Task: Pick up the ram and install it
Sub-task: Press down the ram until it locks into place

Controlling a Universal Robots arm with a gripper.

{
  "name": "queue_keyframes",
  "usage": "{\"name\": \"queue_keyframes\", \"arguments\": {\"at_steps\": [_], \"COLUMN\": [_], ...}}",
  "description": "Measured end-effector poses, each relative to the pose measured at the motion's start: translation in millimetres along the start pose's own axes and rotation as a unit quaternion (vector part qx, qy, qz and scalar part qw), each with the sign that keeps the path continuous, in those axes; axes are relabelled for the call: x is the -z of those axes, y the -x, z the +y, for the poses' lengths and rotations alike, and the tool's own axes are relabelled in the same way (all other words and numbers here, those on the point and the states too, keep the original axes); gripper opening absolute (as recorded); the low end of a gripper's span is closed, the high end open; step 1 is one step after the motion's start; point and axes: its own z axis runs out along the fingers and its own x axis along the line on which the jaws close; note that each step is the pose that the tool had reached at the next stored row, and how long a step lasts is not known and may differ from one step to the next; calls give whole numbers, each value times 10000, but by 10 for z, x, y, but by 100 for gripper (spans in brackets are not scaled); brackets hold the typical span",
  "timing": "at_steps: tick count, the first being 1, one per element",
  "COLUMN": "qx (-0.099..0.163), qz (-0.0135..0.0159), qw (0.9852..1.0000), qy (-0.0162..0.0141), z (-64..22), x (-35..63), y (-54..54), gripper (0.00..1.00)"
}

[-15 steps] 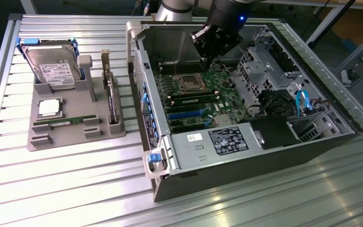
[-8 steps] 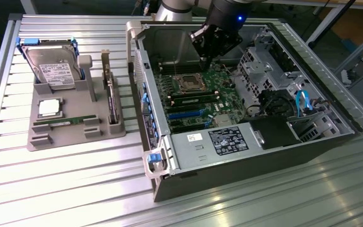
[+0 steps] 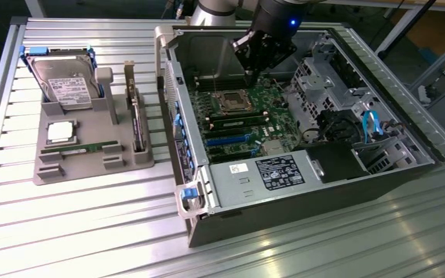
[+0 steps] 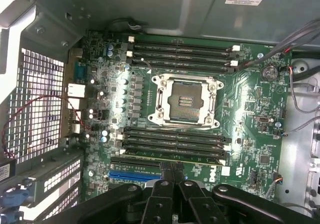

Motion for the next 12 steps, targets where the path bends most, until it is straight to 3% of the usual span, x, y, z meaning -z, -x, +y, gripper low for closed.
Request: {"name": "queue_keyframes", "arguments": {"at_steps": [2,4,5,6,12], "qx": [6,34,42,45,46], "qz": [-19,-118,-156,-175,-178], "qw": [10000,9999,9999,9998,9998], "qy": [-2,-12,-15,-17,-18], "z": [-1,-1,-1,-1,-1], "x": [-3,-8,-10,-11,-10], "y": [6,7,7,7,7], "gripper": [10,10,10,10,10]}}
